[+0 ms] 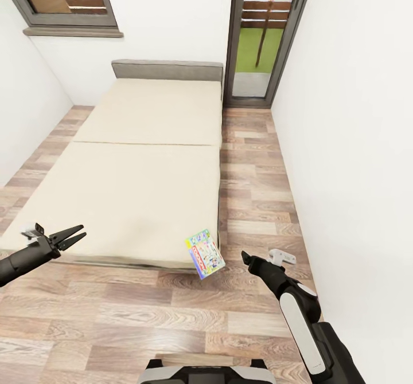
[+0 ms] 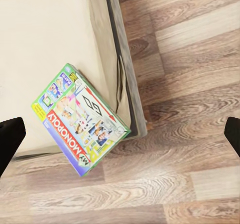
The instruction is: Put all the toys in the child's room - the three board games (two on the bed and one on the table), the two jigsaw puzzles on the table, and the tennis ball on the table - inside the toy box on the table in the child's room.
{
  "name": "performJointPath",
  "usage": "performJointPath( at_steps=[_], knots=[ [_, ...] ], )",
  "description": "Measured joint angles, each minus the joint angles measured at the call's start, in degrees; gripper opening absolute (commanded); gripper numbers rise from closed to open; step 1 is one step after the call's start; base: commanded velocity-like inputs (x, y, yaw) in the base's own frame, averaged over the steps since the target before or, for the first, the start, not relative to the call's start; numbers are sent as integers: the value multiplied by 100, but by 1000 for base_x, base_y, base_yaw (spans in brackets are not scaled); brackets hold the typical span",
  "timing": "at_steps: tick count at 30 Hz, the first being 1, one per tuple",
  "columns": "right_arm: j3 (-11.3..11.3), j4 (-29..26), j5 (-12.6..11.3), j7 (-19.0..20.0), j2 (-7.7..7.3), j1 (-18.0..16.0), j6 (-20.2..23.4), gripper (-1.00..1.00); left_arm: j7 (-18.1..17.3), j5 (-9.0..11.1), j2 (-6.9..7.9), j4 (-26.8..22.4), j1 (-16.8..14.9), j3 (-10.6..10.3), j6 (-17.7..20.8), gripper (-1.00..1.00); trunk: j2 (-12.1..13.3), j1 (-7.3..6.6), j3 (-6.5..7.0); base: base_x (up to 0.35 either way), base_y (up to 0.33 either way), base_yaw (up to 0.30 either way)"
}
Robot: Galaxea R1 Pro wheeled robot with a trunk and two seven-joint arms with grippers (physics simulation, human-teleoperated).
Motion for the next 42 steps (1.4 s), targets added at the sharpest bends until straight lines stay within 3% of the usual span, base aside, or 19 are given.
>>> performJointPath(
  at_steps=[8, 16, 42],
  knots=[
    [2, 13, 2, 0, 5, -2, 0, 100, 2, 0, -2, 1, 0, -31, -3, 100, 0, 0, 76, 0, 0, 0],
    [8, 73, 3, -2, 7, 0, -8, 100, -3, 0, -1, -1, 0, -267, -8, 100, 0, 0, 152, 0, 0, 0],
    [8, 131, 5, 0, 8, -1, -8, 100, 13, 0, -1, -1, 0, -307, -9, 100, 0, 0, 398, 0, 0, 0]
  ],
)
